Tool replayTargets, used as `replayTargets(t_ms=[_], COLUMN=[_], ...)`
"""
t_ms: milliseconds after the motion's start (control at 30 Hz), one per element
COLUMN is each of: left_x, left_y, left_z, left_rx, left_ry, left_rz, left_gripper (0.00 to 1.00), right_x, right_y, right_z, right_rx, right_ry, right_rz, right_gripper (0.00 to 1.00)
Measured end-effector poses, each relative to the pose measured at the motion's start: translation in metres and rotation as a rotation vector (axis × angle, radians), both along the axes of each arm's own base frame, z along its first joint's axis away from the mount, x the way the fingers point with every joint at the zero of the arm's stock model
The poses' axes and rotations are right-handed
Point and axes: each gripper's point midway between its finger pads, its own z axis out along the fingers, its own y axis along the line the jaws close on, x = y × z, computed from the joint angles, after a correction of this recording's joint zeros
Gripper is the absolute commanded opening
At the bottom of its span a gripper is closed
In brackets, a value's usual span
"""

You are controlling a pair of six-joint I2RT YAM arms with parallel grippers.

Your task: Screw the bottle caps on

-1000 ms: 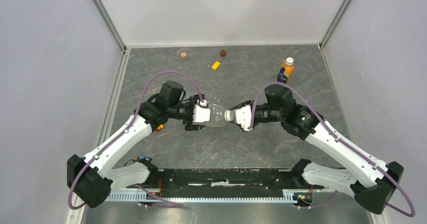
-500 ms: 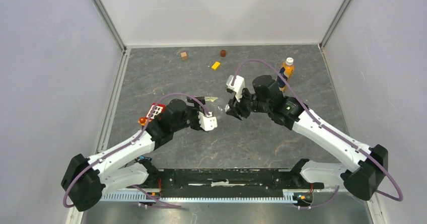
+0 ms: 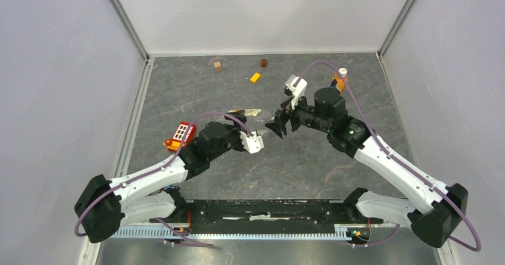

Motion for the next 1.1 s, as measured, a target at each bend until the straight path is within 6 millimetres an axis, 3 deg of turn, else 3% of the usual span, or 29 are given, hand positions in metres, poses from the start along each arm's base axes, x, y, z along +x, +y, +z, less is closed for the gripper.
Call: replayTargets(t_ms=[267,400,600,867,1100], left_x=[-0.009,-0.026,-0.048,-0.069,-0.072], left_y=[0.023,0.026,0.015,0.007,0.003], left_z=[-0.015,-0.017,-0.014,-0.021,-0.013], left_rx=[0.037,0.055,0.064,0.067,0.053], left_ry=[0.236,0.367,0.517,0.639,0.637], left_rz=[-0.077,-0.165,-0.306,-0.404,-0.439], left_gripper=[0.29,0.29,0.29,0.29,0.29], right_x=[-0.035,-0.052,-0.064,-0.073,-0.079], right_y=[-0.024,-0.024,-0.018,-0.015,-0.013], right_z=[0.033,0.034,0.011,0.010,0.005], right_rx=[-0.153,-0.217,-0.280,-0.267,-0.250], right_ry=[-0.494,-0.639,-0.663,-0.688,-0.672], right_rz=[0.260,0.411,0.570,0.635,0.668], right_gripper=[0.90,0.85,0.80,0.72,0.60])
